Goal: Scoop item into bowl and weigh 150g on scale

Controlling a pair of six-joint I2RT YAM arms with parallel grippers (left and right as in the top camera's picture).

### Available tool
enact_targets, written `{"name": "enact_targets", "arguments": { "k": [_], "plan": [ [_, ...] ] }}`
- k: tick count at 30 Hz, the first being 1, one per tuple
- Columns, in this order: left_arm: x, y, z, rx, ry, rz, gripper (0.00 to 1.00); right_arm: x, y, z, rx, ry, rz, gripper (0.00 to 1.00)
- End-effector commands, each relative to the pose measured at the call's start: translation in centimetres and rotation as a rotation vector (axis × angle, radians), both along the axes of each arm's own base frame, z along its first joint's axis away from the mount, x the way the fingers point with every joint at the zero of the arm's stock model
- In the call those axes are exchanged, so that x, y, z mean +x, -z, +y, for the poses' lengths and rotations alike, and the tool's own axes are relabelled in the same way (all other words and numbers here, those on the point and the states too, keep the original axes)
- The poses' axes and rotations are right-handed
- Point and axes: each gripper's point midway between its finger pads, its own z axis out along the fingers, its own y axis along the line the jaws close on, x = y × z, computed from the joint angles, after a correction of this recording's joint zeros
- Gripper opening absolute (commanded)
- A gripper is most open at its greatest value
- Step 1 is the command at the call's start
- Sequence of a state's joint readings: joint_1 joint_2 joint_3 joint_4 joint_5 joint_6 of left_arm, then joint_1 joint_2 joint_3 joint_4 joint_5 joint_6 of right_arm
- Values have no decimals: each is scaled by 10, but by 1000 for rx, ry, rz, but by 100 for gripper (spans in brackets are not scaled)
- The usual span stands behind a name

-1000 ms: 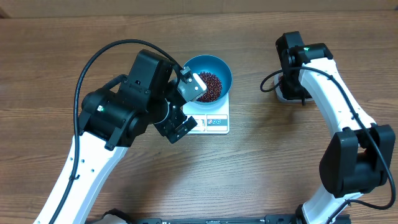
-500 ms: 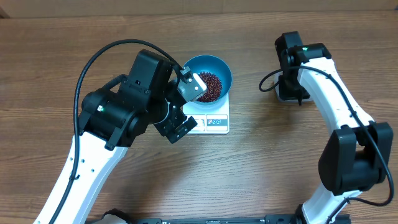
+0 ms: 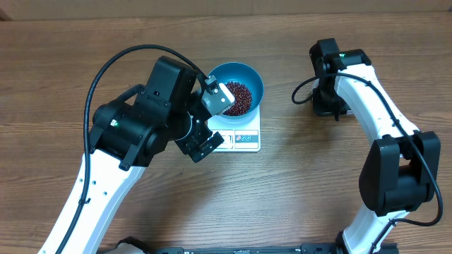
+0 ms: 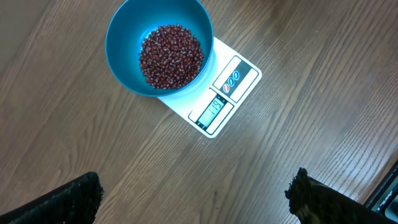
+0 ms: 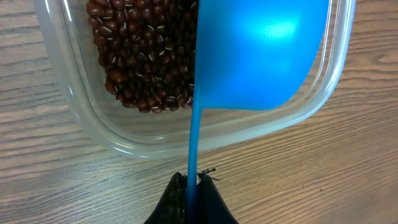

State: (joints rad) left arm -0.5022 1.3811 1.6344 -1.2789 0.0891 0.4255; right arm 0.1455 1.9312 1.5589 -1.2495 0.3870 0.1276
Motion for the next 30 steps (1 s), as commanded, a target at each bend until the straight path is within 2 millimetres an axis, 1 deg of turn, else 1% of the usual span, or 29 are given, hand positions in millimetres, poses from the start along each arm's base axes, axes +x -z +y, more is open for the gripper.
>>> {"name": "enact_targets", "arguments": {
  "k": [1, 7, 13, 17, 22, 28, 30],
  "plan": [
    [2, -9, 1, -10, -6, -25, 99, 4, 5, 5, 35, 5, -3, 4],
    [2, -9, 1, -10, -6, -25, 100, 7, 3, 15, 97, 4, -21, 4],
    [2, -9, 1, -10, -6, -25, 100, 16, -9, 22, 140, -1, -85, 4],
    [2, -9, 1, -10, -6, -25, 99, 15, -9, 25, 183, 8, -88, 4],
    [2, -9, 1, -10, -6, -25, 100, 17, -11, 25, 195, 10, -99, 4],
    [2, -9, 1, -10, -6, -25, 99, 18, -23, 25, 200, 7, -134, 4],
    [2, -9, 1, -10, -6, -25, 99, 19, -32, 25, 203, 6, -161, 4]
  ]
}}
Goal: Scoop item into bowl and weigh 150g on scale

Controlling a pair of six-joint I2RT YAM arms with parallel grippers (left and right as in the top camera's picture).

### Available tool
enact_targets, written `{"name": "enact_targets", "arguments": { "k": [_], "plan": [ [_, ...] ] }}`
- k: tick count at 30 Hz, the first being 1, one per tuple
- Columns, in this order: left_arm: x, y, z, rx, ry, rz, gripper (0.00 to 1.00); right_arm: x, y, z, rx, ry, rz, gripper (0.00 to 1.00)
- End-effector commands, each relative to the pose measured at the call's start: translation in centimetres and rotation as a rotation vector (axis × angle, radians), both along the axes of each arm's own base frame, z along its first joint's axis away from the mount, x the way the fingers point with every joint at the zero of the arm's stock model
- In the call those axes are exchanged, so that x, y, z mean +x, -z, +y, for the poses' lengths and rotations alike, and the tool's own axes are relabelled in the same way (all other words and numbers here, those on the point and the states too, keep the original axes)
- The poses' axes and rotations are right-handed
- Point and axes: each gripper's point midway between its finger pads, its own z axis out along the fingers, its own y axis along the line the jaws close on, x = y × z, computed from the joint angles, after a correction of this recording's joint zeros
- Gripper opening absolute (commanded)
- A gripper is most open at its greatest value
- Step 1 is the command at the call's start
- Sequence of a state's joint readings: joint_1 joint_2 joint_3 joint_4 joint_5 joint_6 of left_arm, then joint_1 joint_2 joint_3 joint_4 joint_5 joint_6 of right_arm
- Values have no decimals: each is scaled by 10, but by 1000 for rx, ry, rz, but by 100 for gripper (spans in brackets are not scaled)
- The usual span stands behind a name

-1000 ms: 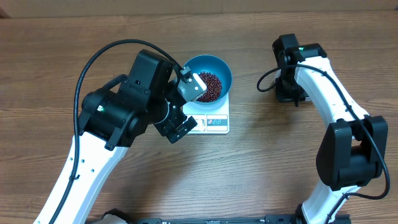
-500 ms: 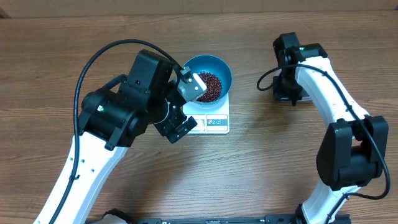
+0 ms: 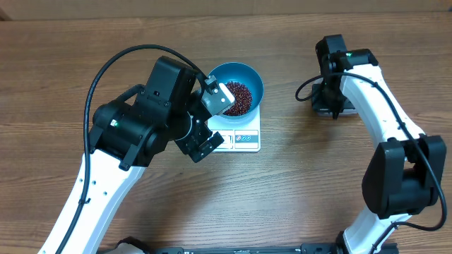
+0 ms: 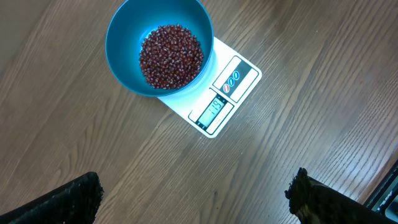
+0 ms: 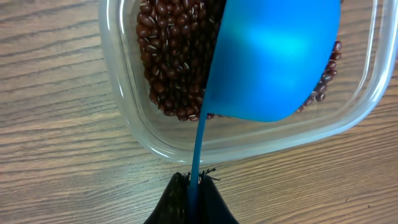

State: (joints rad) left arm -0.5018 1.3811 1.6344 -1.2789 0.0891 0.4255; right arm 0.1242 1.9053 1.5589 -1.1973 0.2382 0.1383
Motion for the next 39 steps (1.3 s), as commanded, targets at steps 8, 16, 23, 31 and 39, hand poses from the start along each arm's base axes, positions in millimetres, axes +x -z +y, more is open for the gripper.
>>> {"name": "enact_targets", "arguments": {
  "k": [8, 16, 23, 31, 39],
  "plan": [
    [1, -9, 1, -10, -6, -25, 100, 8, -38, -3, 72, 26, -125, 4],
    [1, -9, 1, -10, -6, -25, 99, 6, -36, -8, 169, 71, -111, 4],
    [1, -9, 1, -10, -6, -25, 99, 5, -36, 3, 273, 68, -102, 4],
    [1, -9, 1, -10, -6, -25, 99, 2, -36, 14, 337, 60, -86, 4],
    [1, -9, 1, -10, -6, -25, 100, -1, -36, 14, 342, 65, -75, 4]
  ]
}}
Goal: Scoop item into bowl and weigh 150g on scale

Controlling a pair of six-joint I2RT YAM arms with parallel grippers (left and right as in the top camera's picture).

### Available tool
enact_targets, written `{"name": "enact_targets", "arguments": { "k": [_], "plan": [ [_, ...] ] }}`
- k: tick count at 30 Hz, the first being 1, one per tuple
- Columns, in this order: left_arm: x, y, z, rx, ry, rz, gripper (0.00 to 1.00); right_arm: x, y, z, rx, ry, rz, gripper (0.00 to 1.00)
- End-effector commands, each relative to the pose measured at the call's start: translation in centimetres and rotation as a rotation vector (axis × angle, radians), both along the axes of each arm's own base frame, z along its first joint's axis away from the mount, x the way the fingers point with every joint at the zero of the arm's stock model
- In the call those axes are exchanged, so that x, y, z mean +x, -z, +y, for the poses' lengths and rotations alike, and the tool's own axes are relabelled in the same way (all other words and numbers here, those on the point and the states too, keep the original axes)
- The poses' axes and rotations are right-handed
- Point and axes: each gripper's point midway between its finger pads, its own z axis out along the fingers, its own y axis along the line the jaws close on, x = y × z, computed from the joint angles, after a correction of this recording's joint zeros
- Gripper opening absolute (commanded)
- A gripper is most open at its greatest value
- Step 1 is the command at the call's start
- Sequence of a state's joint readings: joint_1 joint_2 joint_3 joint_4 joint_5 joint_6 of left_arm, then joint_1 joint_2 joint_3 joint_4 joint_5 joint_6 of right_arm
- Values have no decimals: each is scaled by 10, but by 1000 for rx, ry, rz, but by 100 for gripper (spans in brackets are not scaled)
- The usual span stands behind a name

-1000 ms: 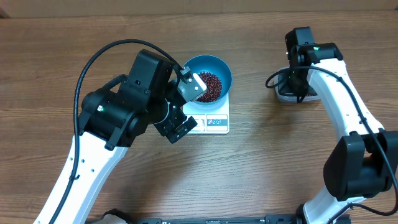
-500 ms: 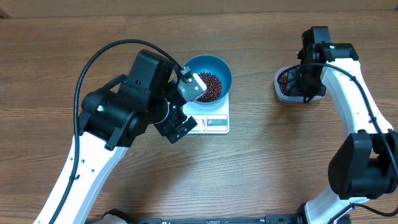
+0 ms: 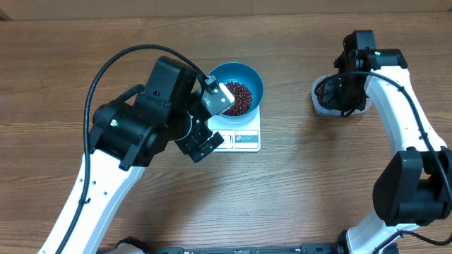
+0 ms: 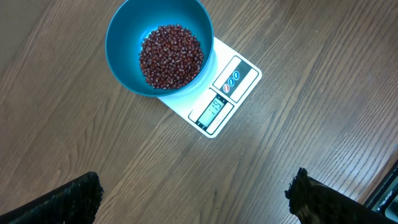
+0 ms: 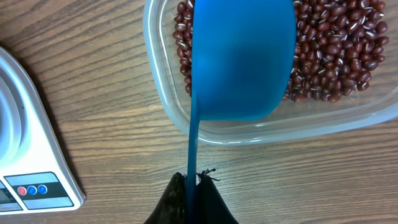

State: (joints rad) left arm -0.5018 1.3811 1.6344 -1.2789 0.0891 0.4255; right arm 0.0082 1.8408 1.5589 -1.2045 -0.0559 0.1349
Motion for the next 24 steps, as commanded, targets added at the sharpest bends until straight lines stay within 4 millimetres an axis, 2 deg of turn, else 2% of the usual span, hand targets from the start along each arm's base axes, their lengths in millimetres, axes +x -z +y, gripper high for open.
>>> {"name": "enact_targets", "arguments": {
  "k": [1, 7, 12, 24],
  "plan": [
    [1, -9, 1, -10, -6, -25, 99, 1, -17, 7, 55, -6, -38, 4],
    [2, -9, 1, -10, -6, -25, 100, 1, -21, 4, 191, 41, -40, 4],
    [1, -9, 1, -10, -6, -25, 100, 4, -31, 15, 340, -1, -72, 4],
    [1, -9, 1, -10, -6, -25, 99, -4, -29, 13, 346, 26, -34, 4]
  ]
}}
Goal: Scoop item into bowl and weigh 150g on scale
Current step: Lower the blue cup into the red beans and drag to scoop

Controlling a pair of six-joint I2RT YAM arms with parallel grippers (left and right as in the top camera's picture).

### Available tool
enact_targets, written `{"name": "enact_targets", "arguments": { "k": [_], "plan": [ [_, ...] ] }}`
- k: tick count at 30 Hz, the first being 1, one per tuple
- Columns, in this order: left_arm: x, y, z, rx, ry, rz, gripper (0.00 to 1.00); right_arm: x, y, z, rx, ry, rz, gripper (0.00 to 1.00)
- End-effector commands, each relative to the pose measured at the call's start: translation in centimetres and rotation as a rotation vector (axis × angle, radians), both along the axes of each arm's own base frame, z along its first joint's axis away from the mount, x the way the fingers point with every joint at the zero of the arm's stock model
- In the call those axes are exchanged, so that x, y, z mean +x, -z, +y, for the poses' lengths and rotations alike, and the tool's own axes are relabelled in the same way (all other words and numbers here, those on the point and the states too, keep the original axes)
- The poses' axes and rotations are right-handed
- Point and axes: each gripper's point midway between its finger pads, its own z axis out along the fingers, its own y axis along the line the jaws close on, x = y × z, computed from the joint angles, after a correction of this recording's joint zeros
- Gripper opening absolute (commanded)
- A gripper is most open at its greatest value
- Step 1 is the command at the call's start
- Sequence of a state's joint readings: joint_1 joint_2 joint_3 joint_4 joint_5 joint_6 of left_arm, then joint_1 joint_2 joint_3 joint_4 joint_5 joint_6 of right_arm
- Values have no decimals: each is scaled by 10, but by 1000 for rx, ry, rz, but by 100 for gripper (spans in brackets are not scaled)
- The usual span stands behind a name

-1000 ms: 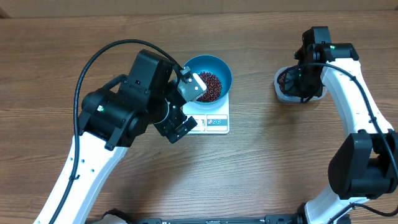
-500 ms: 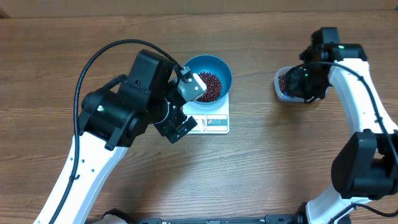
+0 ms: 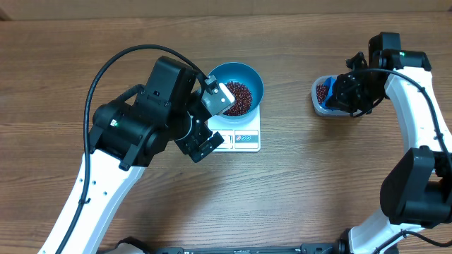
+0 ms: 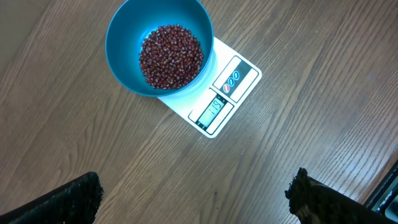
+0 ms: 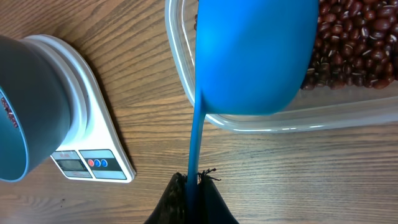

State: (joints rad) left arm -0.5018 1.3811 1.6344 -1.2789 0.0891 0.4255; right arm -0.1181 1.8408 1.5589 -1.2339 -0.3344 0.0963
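A blue bowl [image 3: 237,87] part-filled with red beans [image 4: 170,56] stands on the white scale [image 3: 244,138] at mid-table. At the right a clear tub [image 3: 325,95] holds more red beans [image 5: 348,43]. My right gripper [image 5: 194,182] is shut on the thin handle of a blue scoop [image 5: 255,56], whose cup hangs over the tub's near rim with its underside toward the camera. My left gripper [image 4: 196,196] stands open above bare wood, in front of the scale, with nothing between its fingers.
The scale's display and three round buttons [image 4: 230,79] face the front of the table. The left arm's bulky body [image 3: 152,116] hangs over the table just left of the bowl. A black cable [image 3: 106,70] loops over it.
My right gripper with the scoop has moved to the right side of the tub. The scale and bowl now show at the left of the right wrist view. The left arm has not moved.
My right gripper held the scoop over the tub from the tub's left side throughout. At each moment it stood further right and turned, uncovering the tub in the overhead view. The left gripper stayed open and still; the bowl's beans look unchanged.
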Motion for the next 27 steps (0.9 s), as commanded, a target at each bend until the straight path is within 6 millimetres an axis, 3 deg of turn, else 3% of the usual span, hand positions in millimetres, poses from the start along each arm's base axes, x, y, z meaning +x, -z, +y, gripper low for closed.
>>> {"name": "enact_targets", "arguments": {
  "k": [1, 10, 27],
  "plan": [
    [2, -9, 1, -10, -6, -25, 100, -1, -20, 12, 76, -13, -41, 4],
    [1, -9, 1, -10, -6, -25, 99, -9, -21, -15, 101, 69, -7, 4],
    [2, -9, 1, -10, -6, -25, 99, -17, -20, -44, 109, 148, 18, 4]
  ]
}}
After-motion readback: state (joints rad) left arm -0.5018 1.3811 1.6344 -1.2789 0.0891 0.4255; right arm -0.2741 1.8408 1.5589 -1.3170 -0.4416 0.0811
